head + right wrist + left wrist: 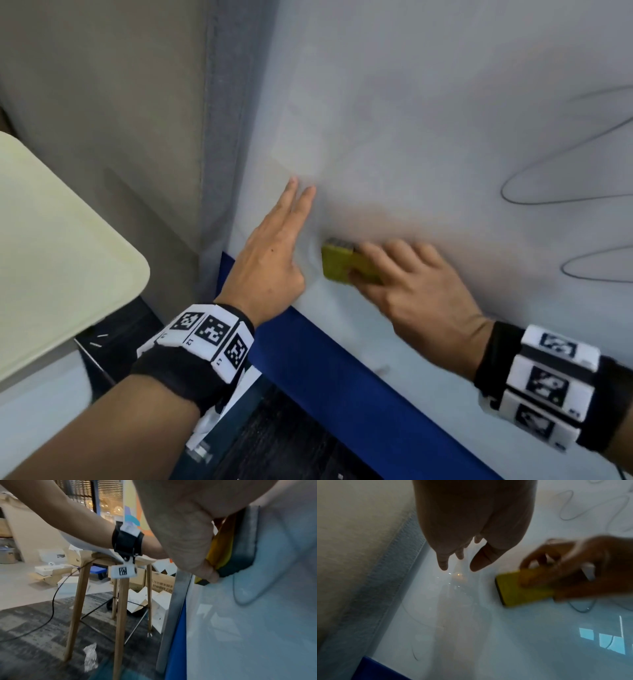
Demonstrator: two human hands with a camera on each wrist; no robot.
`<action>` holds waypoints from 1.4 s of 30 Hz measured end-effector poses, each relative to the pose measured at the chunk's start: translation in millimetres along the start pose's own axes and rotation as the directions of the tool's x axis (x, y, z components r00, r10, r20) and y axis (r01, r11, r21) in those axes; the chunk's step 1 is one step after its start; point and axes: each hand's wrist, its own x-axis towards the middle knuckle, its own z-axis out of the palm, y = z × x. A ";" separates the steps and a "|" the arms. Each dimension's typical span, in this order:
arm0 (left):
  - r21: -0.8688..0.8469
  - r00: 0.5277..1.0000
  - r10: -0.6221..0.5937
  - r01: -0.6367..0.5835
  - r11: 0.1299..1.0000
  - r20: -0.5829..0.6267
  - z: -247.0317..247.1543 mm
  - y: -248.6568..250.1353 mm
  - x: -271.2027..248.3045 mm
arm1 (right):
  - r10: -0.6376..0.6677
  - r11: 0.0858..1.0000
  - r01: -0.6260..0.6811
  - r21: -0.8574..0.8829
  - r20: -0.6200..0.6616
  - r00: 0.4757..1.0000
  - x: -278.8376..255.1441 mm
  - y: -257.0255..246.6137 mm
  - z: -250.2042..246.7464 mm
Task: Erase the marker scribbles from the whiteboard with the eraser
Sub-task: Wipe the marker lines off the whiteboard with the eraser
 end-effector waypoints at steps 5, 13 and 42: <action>0.135 0.994 0.073 -0.062 0.989 -0.083 14.5 8.7 5.0 | 0.188 0.982 -0.190 0.022 -0.292 0.938 20.9 50.3 -49.2; 0.185 0.991 0.063 -0.040 0.982 -0.119 16.9 24.0 9.2 | -0.028 0.999 0.030 -0.025 0.074 0.997 -44.0 12.6 -9.5; 0.316 0.916 0.324 -0.243 0.917 -0.237 -25.4 109.1 55.1 | 0.317 0.945 -0.327 0.018 -0.296 0.901 -24.7 103.5 -107.7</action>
